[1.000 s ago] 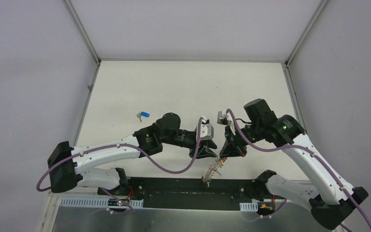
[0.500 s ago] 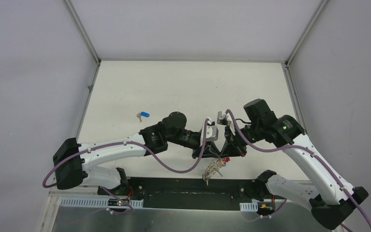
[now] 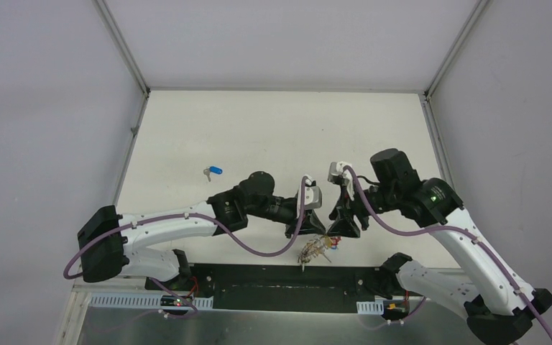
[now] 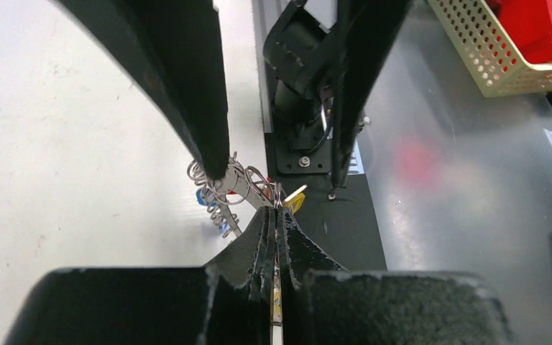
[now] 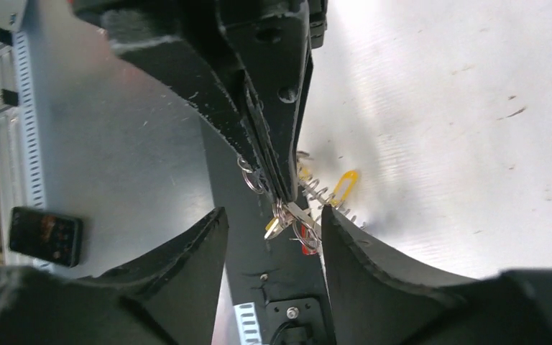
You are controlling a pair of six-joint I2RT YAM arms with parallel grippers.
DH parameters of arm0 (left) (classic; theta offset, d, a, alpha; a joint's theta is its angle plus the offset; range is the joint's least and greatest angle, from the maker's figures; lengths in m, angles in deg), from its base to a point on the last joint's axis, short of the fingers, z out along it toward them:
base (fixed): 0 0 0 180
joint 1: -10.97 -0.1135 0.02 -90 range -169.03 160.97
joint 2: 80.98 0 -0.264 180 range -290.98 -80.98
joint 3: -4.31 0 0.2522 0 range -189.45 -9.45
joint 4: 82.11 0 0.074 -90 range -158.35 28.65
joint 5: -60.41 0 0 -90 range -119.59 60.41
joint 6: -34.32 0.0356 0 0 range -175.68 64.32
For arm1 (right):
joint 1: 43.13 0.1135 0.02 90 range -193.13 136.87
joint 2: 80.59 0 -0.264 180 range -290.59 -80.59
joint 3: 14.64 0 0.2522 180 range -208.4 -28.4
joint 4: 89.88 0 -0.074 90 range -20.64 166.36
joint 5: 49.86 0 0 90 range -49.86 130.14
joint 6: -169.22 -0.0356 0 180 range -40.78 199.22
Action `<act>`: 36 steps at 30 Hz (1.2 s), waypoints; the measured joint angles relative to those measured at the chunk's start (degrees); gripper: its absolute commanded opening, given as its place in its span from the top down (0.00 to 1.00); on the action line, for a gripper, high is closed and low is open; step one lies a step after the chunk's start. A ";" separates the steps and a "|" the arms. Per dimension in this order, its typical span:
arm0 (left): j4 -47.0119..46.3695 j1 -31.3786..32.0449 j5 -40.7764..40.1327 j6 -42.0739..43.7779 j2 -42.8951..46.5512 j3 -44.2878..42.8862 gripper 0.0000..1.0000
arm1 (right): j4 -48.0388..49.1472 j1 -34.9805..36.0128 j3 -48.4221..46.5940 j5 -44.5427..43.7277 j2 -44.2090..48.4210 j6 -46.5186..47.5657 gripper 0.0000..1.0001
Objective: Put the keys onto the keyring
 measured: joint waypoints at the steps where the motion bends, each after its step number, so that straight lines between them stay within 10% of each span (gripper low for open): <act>1: -1.07 0.00 -0.85 -0.70 0.48 1.29 1.00 | 0.72 0.00 0.15 -0.72 0.68 -0.42 0.46; 27: -34.60 0.00 -13.07 -9.38 8.50 17.11 1.00 | 20.72 0.00 10.56 -2.36 10.34 -14.58 0.70; 36: -35.12 0.00 -13.86 -9.38 8.90 18.12 1.00 | 20.57 0.04 11.15 -2.03 10.69 -14.40 0.42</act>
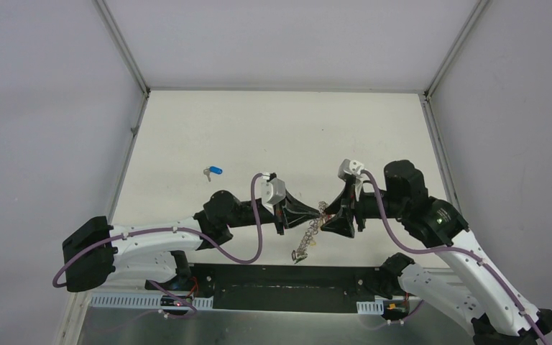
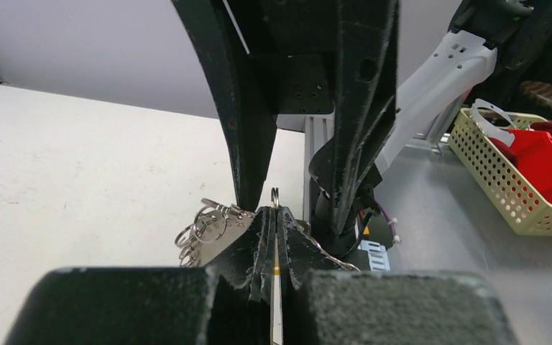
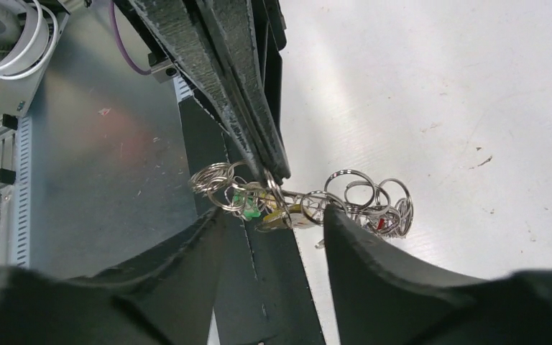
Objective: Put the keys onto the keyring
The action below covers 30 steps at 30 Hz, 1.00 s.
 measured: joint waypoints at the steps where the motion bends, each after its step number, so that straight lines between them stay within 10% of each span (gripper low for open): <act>1: 0.02 0.00 -0.26 0.00 0.00 0.07 1.00 | 0.02 0.02 0.02 -0.02 0.39 0.11 0.40; 30: -1.22 0.00 -0.94 0.02 3.23 0.50 1.00 | 9.81 0.00 4.81 4.15 2.67 -1.99 0.66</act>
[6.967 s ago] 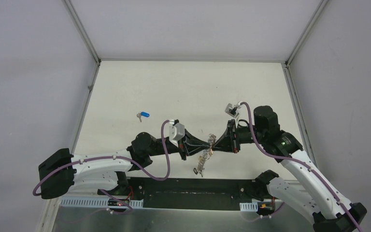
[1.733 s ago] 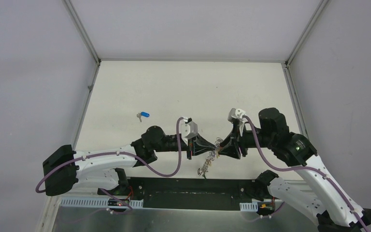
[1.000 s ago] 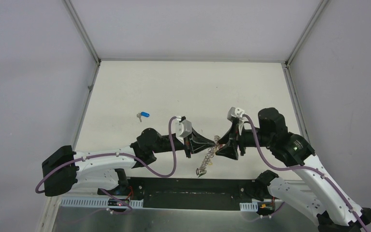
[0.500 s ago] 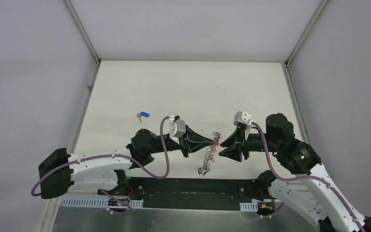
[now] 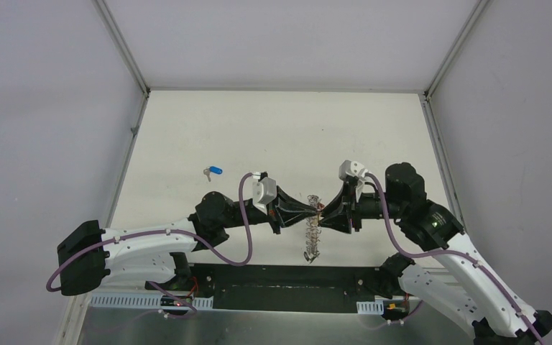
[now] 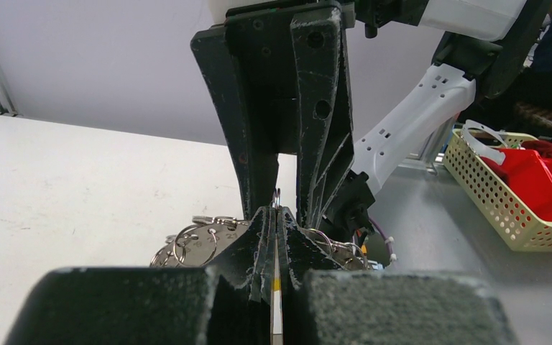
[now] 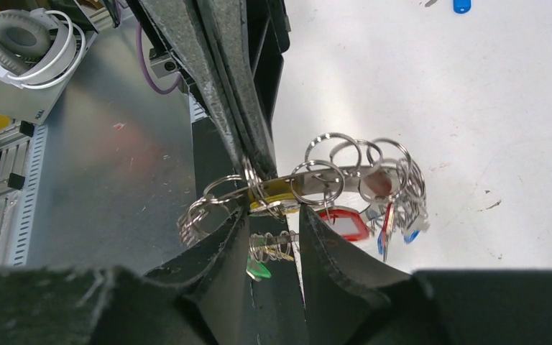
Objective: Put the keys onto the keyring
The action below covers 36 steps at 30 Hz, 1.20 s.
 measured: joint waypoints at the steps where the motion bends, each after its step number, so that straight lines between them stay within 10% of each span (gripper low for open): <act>1: 0.07 0.00 0.00 0.00 0.00 0.00 1.00 | 0.28 0.00 0.15 0.04 -0.15 -0.09 0.66; 9: 0.04 0.00 -0.02 0.00 0.00 0.00 1.00 | 0.68 0.00 1.22 0.26 -0.81 -0.50 0.66; 10: 0.04 0.00 -0.02 0.00 0.00 0.00 1.00 | 0.66 0.00 1.31 0.26 -0.92 -0.52 0.98; 14: 0.07 0.00 -0.07 0.02 0.00 0.00 1.00 | -0.04 0.00 1.36 0.70 -1.16 -1.07 1.00; 22: -0.42 0.02 -0.02 -0.07 0.13 0.00 1.00 | -2.12 0.00 1.36 -0.20 1.22 -0.33 0.55; 36: 0.57 0.02 -0.26 0.00 0.55 0.02 1.00 | -1.20 0.00 1.38 -4.22 8.07 0.11 0.29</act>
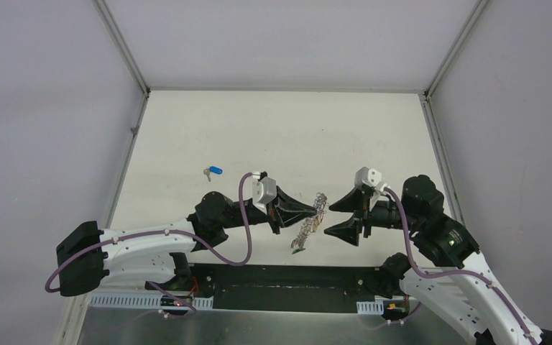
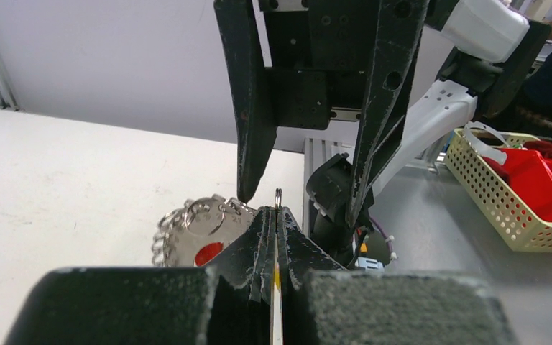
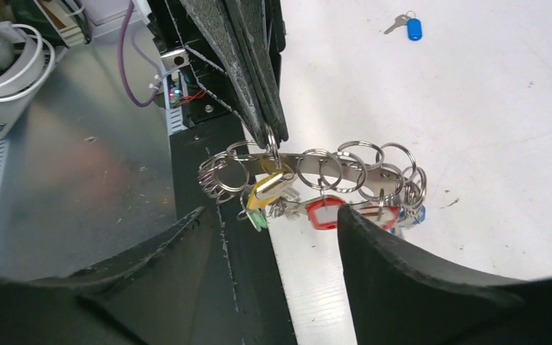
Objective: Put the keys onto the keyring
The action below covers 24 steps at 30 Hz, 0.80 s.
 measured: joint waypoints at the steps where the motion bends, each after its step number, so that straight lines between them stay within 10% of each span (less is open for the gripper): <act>1: 0.52 0.00 -0.24 0.00 0.02 0.00 1.00 | 0.02 0.00 0.00 -0.63 0.00 0.00 0.26; 9: 11.89 0.00 -4.11 1.62 0.50 -1.46 1.00 | 0.33 0.00 0.81 -6.23 2.36 -1.57 0.06; 24: 14.73 -0.57 -7.41 -1.03 -15.04 -10.40 1.00 | 0.42 0.00 1.86 -12.13 5.07 -5.25 0.00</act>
